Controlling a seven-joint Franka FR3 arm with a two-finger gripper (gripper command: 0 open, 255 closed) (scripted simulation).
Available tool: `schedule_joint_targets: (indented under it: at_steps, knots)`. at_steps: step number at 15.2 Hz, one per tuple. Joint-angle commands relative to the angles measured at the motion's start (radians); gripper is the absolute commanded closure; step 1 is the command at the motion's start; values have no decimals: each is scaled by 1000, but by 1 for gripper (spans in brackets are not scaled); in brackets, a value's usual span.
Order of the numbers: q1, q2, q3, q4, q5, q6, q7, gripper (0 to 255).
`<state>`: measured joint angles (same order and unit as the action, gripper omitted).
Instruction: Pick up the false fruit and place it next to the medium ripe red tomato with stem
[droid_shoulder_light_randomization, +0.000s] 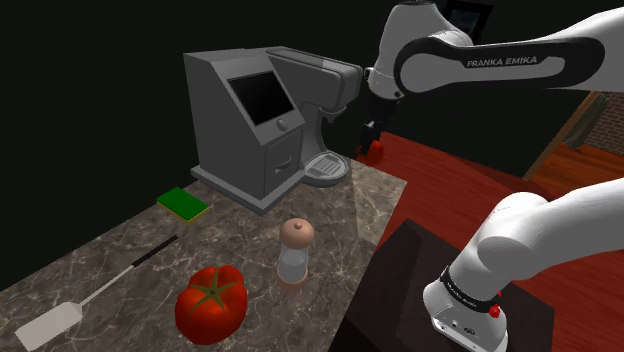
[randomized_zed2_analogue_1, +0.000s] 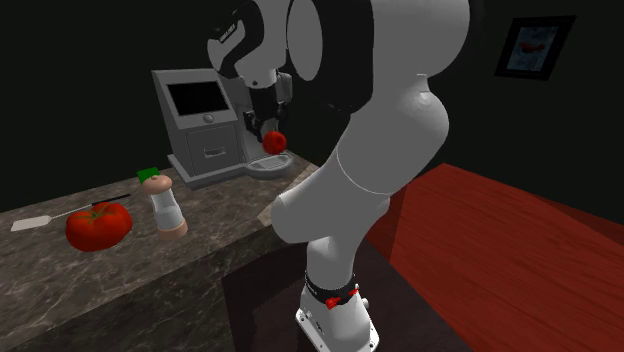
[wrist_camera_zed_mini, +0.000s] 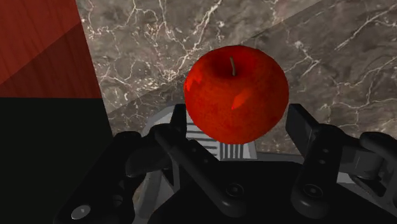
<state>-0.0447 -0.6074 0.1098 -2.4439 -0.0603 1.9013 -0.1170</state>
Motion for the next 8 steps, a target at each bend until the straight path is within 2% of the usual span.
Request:
schedule_joint_targets:
  at_steps: [1, 8]
  knots:
    - [20, 13, 43, 15, 21, -6, 52, 255]
    - [74, 108, 187, 107, 71, -15, 226, 255]
